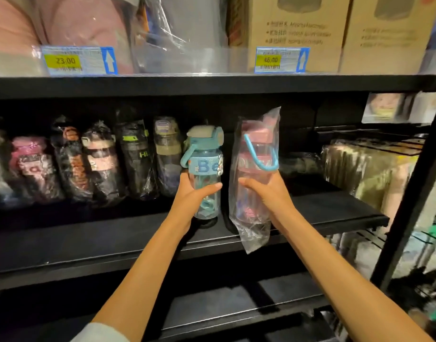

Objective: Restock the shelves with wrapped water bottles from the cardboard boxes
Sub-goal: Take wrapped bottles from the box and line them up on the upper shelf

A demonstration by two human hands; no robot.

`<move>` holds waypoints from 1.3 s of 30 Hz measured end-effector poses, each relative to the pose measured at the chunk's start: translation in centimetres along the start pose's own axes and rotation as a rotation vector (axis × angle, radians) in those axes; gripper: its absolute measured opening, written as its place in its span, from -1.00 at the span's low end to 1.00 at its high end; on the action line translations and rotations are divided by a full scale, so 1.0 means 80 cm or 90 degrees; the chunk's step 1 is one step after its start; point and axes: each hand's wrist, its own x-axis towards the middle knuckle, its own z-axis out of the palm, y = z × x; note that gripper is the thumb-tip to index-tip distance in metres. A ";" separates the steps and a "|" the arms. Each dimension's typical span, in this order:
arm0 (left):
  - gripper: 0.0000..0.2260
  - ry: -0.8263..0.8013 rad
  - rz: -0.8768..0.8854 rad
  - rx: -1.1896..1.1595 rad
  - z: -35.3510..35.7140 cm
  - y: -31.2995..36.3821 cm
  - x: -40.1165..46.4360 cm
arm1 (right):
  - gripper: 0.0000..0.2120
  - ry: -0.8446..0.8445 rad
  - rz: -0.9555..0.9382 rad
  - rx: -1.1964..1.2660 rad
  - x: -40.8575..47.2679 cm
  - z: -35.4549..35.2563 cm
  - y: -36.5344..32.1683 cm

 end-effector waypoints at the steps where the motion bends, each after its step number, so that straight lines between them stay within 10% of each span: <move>1: -0.34 0.014 -0.008 0.012 0.002 -0.002 0.004 | -0.34 -0.014 0.003 0.004 0.006 -0.004 0.003; 7: -0.49 0.122 -0.045 0.029 0.013 -0.015 0.023 | -0.35 -0.059 0.020 0.021 0.036 -0.036 0.017; 16: -0.03 0.148 -0.037 0.051 0.023 -0.042 0.030 | -0.22 -0.103 0.020 0.015 0.054 -0.092 0.043; 25: -0.71 0.171 -0.072 0.109 0.029 -0.045 0.045 | -0.21 -0.090 0.017 0.021 0.060 -0.117 0.054; 30: -0.33 0.194 -0.124 0.100 0.028 -0.048 0.055 | -0.20 -0.086 0.017 0.011 0.064 -0.127 0.063; 39: -0.21 0.215 -0.152 0.044 0.029 -0.066 0.088 | -0.36 -0.073 0.025 0.019 0.082 -0.132 0.076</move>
